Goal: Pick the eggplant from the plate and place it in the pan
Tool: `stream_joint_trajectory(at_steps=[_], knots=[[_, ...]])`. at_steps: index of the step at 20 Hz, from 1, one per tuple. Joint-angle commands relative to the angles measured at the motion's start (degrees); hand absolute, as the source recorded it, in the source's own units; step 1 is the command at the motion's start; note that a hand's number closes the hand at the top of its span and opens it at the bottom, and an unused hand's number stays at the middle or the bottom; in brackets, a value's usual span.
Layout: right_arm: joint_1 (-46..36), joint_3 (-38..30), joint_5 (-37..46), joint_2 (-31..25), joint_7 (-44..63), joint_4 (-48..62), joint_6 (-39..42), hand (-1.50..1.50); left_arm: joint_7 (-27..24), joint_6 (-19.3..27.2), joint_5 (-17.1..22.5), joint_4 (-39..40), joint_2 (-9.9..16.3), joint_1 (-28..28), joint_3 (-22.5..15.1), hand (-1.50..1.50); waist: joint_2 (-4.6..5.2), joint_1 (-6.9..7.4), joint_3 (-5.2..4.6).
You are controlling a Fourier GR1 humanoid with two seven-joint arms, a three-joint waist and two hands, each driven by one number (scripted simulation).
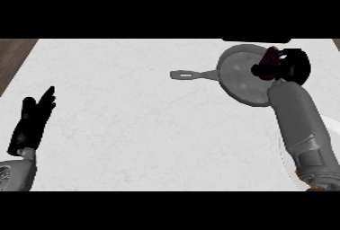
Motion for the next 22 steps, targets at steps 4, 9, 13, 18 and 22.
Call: stream_joint_trajectory(at_steps=[4,9,13,18,22], knots=[[-3.5,-6.9,-8.9,-0.3,-9.9,9.5,-4.0,-1.5,0.8,-0.4,0.1,-0.6,-0.6,-1.5,-0.5,0.0,0.75,1.5,0.11],[-2.9,-9.0,-11.4,-0.2,-17.6,12.3,-7.3,-1.5,0.2,-0.2,-0.4,0.8,-1.3,-2.5,-0.9,0.0,1.28,2.21,0.15],[-3.9,-11.6,-15.0,0.7,-24.1,11.3,-11.1,-1.5,0.4,-0.5,-0.5,0.0,-0.9,-2.0,-1.0,0.0,0.97,2.18,0.16],[-4.8,-14.9,-19.3,-0.8,-31.4,10.2,-14.3,-1.5,0.7,-0.7,-0.2,0.8,-0.1,-2.3,0.0,0.0,0.87,1.79,0.15],[-4.8,-17.5,-22.5,-1.0,-34.8,10.4,-18.7,-1.5,0.6,1.3,-1.6,0.4,-2.3,-1.1,-1.1,0.0,0.18,0.34,0.03]])
